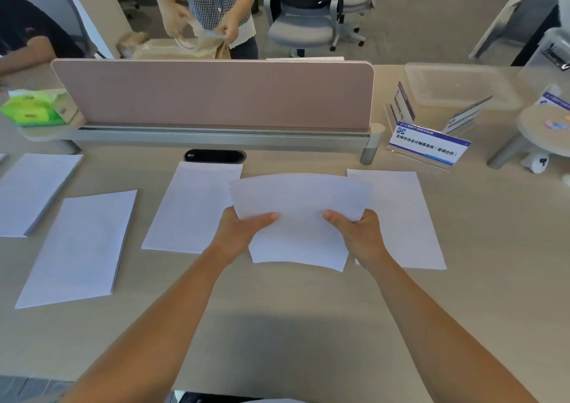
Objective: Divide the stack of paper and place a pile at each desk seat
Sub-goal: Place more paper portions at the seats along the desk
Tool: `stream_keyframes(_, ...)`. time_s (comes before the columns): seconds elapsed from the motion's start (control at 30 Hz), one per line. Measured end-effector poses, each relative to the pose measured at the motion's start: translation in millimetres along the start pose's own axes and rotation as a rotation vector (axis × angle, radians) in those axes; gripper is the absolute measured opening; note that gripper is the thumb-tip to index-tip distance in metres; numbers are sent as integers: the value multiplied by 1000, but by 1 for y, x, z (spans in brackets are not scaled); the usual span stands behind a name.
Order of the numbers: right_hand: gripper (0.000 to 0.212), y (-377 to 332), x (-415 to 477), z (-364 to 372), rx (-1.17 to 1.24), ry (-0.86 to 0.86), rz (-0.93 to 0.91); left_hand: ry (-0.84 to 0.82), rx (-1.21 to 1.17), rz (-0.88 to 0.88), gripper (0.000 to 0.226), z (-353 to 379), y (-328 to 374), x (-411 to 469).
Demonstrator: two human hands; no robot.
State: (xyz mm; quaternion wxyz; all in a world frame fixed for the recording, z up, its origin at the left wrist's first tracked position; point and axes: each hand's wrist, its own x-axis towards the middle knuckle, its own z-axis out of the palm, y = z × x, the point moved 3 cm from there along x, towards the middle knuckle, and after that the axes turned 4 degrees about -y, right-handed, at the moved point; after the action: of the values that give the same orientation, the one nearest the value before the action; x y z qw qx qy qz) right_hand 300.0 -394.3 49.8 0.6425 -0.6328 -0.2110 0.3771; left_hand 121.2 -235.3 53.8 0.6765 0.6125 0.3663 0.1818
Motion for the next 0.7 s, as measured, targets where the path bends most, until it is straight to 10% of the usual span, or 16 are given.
stream_keyframes(0.3,8,-93,-34,-2,99,53,-43,-105,172,171,2,3,93,-18)
stream_keyframes(0.5,37,-130,-73,12,131,135,14,-182,112,242,69,0,113,-19)
stream_keyframes(0.7,20,-156,-115,15,34,355,12,-205,165,249,42,30,123,-27)
